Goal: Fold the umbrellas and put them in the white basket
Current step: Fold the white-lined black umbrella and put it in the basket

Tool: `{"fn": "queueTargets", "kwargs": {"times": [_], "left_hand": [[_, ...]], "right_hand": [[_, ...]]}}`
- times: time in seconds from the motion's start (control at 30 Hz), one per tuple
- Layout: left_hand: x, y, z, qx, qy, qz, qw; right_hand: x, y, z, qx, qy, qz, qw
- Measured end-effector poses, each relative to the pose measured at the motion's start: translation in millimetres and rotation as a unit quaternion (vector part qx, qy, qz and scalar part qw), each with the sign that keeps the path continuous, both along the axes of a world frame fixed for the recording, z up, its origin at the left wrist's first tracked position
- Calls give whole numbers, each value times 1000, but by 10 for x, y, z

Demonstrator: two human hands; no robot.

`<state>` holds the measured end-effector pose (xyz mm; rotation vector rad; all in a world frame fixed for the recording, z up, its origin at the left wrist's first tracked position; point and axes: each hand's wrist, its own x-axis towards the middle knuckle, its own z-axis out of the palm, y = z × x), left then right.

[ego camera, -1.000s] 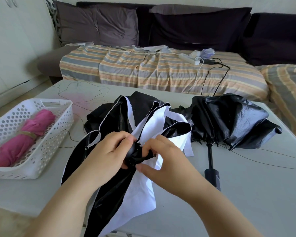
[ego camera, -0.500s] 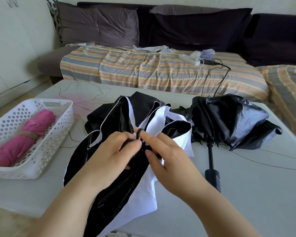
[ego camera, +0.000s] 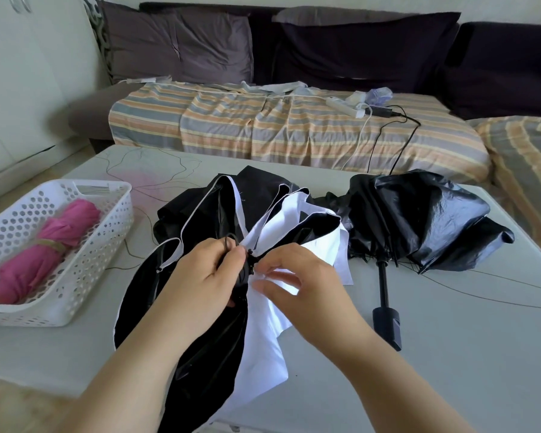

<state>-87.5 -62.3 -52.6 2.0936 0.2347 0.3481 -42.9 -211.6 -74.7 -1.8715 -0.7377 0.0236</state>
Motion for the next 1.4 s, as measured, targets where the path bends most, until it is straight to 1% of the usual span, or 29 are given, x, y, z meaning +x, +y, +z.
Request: {"fn": "queueTargets", "kwargs": {"times": [0.07, 0.17, 0.27, 0.37, 0.47, 0.5, 0.53, 0.6, 0.63, 0.7, 0.77, 0.83, 0.87, 0.9, 1.0, 1.2, 1.3, 1.4], "left_hand": [[-6, -12, 8, -16, 3, -16, 1000], [-14, 0, -23, 19, 14, -25, 999], [-9, 2, -32, 18, 3, -41, 999], [18, -4, -32, 34, -17, -32, 999], [40, -10, -46, 48, -23, -17, 998], [45, -14, -49, 52, -25, -13, 998], [48, -17, -52, 55, -28, -7, 998], [51, -25, -62, 62, -33, 2, 998], [50, -32, -67, 64, -34, 5, 997], [42, -46, -75, 66, -40, 13, 997], [28, -58, -71, 62, -45, 23, 997], [1, -71, -67, 54, -50, 26, 997], [-16, -80, -62, 51, -57, 22, 997], [-37, -92, -54, 47, -64, 13, 997], [-112, -143, -40, 50, -86, -29, 995], [-177, -220, -31, 142, -120, -123, 975], [-175, -295, -6, 187, -152, -160, 957], [-158, -389, -22, 255, -191, -205, 926]], "right_hand": [[-2, 40, -26, 2, -13, -18, 1000], [23, 43, -33, -15, -32, -15, 999], [44, 14, -34, -40, -29, -12, 999], [8, 6, -38, -58, 0, -24, 998], [5, -24, 16, -119, 51, -101, 986], [17, -51, 62, -148, 90, -130, 976], [22, -78, 121, -169, 155, -138, 964], [-11, -97, 229, -184, 333, -83, 921], [-49, -85, 277, -170, 416, -44, 892], [-113, -35, 308, -92, 537, 5, 838], [-136, 16, 289, 9, 609, 7, 793], [-140, 56, 275, 94, 652, -3, 752], [-148, 64, 274, 125, 663, -10, 738], [-154, 63, 267, 147, 667, -18, 730], [-167, 25, 270, 188, 655, -27, 732], [-153, -89, 388, 221, 648, -21, 728], [-151, -150, 464, 232, 656, -16, 718], [-135, -199, 456, 248, 672, -34, 697]]}}
